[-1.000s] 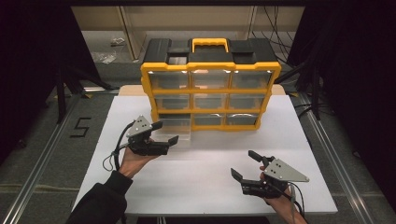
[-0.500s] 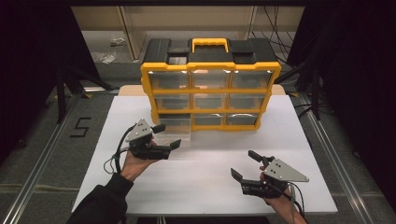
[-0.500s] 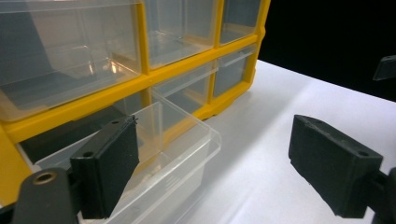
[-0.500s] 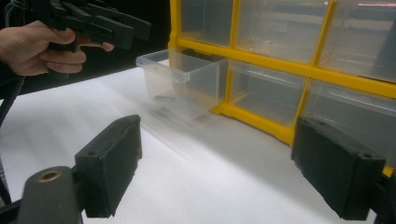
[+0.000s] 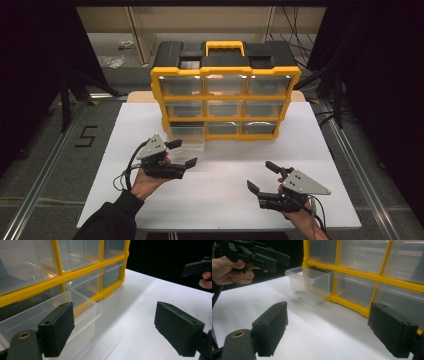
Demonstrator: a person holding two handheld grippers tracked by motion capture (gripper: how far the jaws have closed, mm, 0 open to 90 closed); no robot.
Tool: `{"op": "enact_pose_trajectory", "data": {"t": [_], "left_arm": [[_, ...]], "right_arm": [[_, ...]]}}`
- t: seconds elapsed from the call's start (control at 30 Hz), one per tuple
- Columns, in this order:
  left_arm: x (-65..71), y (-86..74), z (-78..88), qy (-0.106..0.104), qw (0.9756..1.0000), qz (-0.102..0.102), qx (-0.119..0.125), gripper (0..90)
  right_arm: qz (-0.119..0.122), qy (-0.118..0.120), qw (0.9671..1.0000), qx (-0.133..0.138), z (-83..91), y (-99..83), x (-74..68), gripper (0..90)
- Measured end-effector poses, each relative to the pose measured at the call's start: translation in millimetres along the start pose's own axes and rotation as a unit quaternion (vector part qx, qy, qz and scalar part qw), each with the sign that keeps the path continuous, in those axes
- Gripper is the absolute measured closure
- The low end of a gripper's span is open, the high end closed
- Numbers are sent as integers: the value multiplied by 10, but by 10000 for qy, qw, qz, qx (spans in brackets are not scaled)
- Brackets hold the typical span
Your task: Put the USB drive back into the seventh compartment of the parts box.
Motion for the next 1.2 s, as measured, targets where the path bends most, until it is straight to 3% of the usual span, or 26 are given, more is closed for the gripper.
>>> {"op": "enact_pose_trajectory", "data": {"t": [0.3,0.63,0.9,1.2], "left_arm": [[74,-59,-20,-133,9999,-28,-69,161],[155,-158,-79,-347,9986,-140,-383,162],[147,-252,-131,-412,9966,-198,-680,162],[138,-296,-149,-423,9954,-234,-827,162]], "right_arm": [[-8,-3,10000,-4,1,-3,0,172],[-5,-8,10000,-4,1,-4,0,171],[-11,-16,10000,1,5,-2,3,172],[-8,-19,10000,-7,2,-4,5,172]]}}
Point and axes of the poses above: each handheld gripper's, and its own axes: z roughly backward along the jaws, y roughly out of its top, x roughly to its right, the point moved 7 cm from there along -z, roughly forward along the jaws, and after that the axes turned 8 degrees about -z, right-handed, at the moved point
